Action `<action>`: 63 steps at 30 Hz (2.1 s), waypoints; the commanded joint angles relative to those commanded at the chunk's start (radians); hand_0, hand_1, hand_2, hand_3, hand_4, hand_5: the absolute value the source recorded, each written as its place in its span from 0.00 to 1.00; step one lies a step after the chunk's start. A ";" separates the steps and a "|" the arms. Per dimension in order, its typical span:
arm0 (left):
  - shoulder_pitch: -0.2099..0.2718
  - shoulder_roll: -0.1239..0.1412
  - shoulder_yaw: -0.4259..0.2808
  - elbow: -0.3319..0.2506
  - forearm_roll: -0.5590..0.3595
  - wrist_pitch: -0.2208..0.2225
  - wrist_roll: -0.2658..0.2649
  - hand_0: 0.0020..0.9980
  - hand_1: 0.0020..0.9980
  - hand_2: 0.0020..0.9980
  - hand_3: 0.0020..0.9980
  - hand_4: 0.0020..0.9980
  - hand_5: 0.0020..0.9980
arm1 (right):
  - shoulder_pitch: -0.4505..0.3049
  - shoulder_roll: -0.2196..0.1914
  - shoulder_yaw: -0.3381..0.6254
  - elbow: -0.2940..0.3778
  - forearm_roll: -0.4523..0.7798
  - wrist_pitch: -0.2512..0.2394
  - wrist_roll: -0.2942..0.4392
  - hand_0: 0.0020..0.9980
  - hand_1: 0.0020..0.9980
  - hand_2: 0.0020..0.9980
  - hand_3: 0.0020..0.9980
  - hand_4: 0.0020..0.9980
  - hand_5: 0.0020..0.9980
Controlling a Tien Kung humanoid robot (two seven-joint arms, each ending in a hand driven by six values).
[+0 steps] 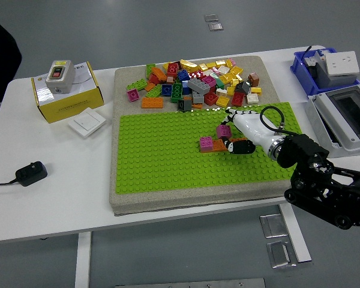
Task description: Pick up the brick,pile it on top of brick,press brick,pick up the brick,pile it on top of brick,press brick
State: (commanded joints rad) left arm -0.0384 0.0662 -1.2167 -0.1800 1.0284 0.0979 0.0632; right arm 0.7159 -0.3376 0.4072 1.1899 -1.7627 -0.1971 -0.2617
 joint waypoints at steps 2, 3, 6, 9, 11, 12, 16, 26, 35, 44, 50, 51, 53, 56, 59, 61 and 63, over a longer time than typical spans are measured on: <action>0.001 0.000 0.000 0.000 0.000 0.000 0.001 0.67 0.66 0.65 0.64 0.36 0.56 | 0.001 0.001 -0.001 -0.002 -0.001 0.000 0.000 0.94 0.94 0.97 0.62 0.49 0.32; 0.001 0.001 -0.001 0.000 0.000 0.000 0.001 0.67 0.66 0.65 0.64 0.36 0.56 | 0.002 0.002 -0.002 -0.002 -0.001 0.000 0.000 0.94 0.94 0.97 0.62 0.49 0.32; 0.002 0.001 -0.002 0.000 0.001 0.000 0.002 0.67 0.66 0.65 0.64 0.36 0.56 | 0.003 0.005 -0.010 -0.007 0.000 0.001 0.001 0.94 0.94 0.97 0.62 0.49 0.32; 0.001 0.001 -0.001 0.000 0.000 0.000 0.001 0.67 0.66 0.65 0.64 0.36 0.57 | 0.002 0.010 -0.022 -0.017 0.004 0.001 0.003 0.94 0.94 0.97 0.62 0.50 0.32; 0.001 0.001 0.000 0.000 0.000 0.000 0.001 0.67 0.66 0.65 0.64 0.36 0.57 | 0.003 0.013 -0.030 -0.021 0.007 0.001 0.004 0.94 0.94 0.97 0.62 0.50 0.32; 0.001 0.001 0.000 0.000 0.000 0.000 0.001 0.67 0.66 0.65 0.64 0.36 0.57 | 0.003 0.015 -0.035 -0.023 0.009 0.001 0.004 0.94 0.94 0.97 0.62 0.50 0.32; 0.001 0.002 0.000 0.000 0.001 0.000 0.001 0.67 0.66 0.65 0.64 0.36 0.57 | 0.006 0.026 -0.045 -0.037 0.015 0.000 0.010 0.94 0.94 0.97 0.62 0.50 0.32; 0.002 0.001 0.002 0.000 0.000 0.000 0.002 0.67 0.66 0.65 0.64 0.36 0.57 | 0.005 0.056 -0.034 -0.101 0.018 0.000 0.021 0.94 0.94 0.97 0.62 0.50 0.33; 0.002 0.000 -0.005 0.000 0.009 -0.001 0.002 0.67 0.66 0.65 0.64 0.36 0.57 | 0.005 0.059 -0.041 -0.099 0.021 -0.001 0.023 0.94 0.94 0.97 0.62 0.50 0.33; 0.002 0.001 -0.020 0.000 0.026 -0.003 0.003 0.67 0.66 0.65 0.64 0.36 0.57 | 0.007 0.062 -0.032 -0.109 0.023 -0.005 0.027 0.94 0.94 0.97 0.62 0.50 0.33; 0.000 0.000 -0.022 0.000 0.030 -0.004 0.001 0.67 0.66 0.65 0.64 0.36 0.57 | 0.007 0.064 -0.031 -0.107 0.024 -0.008 0.029 0.95 0.94 0.97 0.62 0.50 0.33; -0.001 0.000 -0.022 0.000 0.030 -0.004 0.001 0.67 0.66 0.65 0.64 0.36 0.57 | 0.007 0.064 -0.031 -0.106 0.024 -0.008 0.029 0.95 0.94 0.97 0.62 0.50 0.33; -0.001 0.000 -0.020 0.000 0.029 -0.005 0.001 0.67 0.66 0.65 0.64 0.36 0.57 | 0.008 0.064 -0.032 -0.106 0.024 -0.008 0.029 0.95 0.94 0.97 0.62 0.50 0.33; -0.002 0.000 -0.019 0.000 0.028 -0.004 0.001 0.67 0.66 0.65 0.64 0.36 0.57 | 0.008 0.065 -0.032 -0.107 0.024 -0.008 0.029 0.95 0.94 0.97 0.62 0.50 0.33; -0.002 0.000 -0.018 0.000 0.026 -0.004 0.000 0.67 0.66 0.65 0.64 0.36 0.57 | 0.009 0.065 -0.034 -0.110 0.026 -0.007 0.030 0.95 0.94 0.97 0.62 0.50 0.33; -0.002 -0.001 -0.018 0.000 0.025 -0.004 0.000 0.67 0.66 0.65 0.64 0.36 0.57 | 0.011 0.065 -0.038 -0.112 0.027 -0.007 0.030 0.95 0.94 0.97 0.62 0.50 0.33; -0.001 -0.001 -0.018 0.000 0.026 -0.004 0.001 0.67 0.66 0.65 0.64 0.36 0.57 | 0.012 0.065 -0.040 -0.113 0.027 -0.007 0.030 0.95 0.94 0.97 0.63 0.50 0.33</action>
State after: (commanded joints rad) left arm -0.0396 0.0653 -1.2350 -0.1800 1.0540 0.0939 0.0637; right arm 0.7279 -0.2724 0.3673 1.0771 -1.7360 -0.2040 -0.2320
